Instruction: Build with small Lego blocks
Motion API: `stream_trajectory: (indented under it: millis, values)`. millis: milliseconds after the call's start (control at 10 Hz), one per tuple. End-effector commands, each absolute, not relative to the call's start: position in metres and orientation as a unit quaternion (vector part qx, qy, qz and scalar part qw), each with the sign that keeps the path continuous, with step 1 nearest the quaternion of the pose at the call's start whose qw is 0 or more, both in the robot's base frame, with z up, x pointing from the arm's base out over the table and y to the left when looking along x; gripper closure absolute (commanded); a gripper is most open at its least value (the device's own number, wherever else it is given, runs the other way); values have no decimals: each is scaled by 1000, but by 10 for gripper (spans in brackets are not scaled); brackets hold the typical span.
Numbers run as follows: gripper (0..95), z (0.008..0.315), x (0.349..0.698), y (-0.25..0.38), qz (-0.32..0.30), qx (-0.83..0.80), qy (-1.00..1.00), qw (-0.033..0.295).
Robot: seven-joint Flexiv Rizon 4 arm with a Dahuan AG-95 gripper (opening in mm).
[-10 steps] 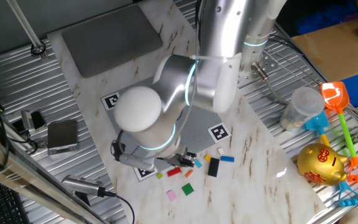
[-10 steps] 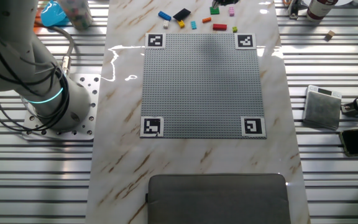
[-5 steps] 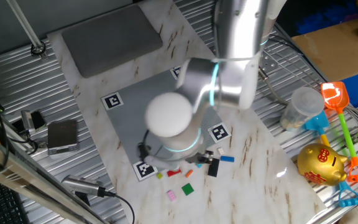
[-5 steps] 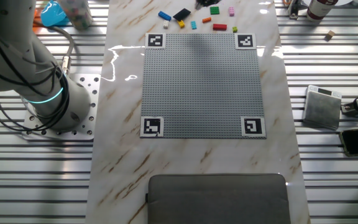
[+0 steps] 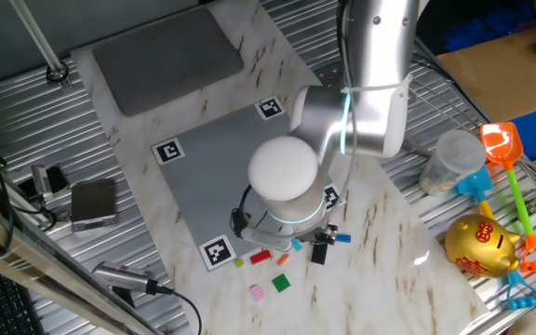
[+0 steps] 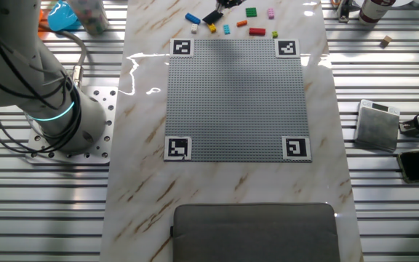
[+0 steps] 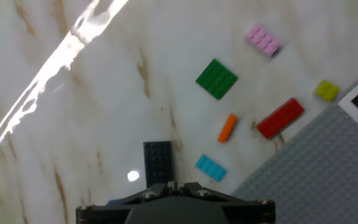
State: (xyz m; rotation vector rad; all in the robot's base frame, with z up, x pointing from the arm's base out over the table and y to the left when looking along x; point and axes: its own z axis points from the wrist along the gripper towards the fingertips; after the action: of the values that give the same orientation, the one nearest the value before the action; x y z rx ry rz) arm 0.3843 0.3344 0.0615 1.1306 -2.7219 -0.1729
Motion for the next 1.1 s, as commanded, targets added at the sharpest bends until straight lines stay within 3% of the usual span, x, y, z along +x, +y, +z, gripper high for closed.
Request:
stream_trajectory:
  millis: [100,1100]
  values:
    - [950,61,384,336,-58,384,-916,98]
    - [950,61,384,336,-64,411,-905,83]
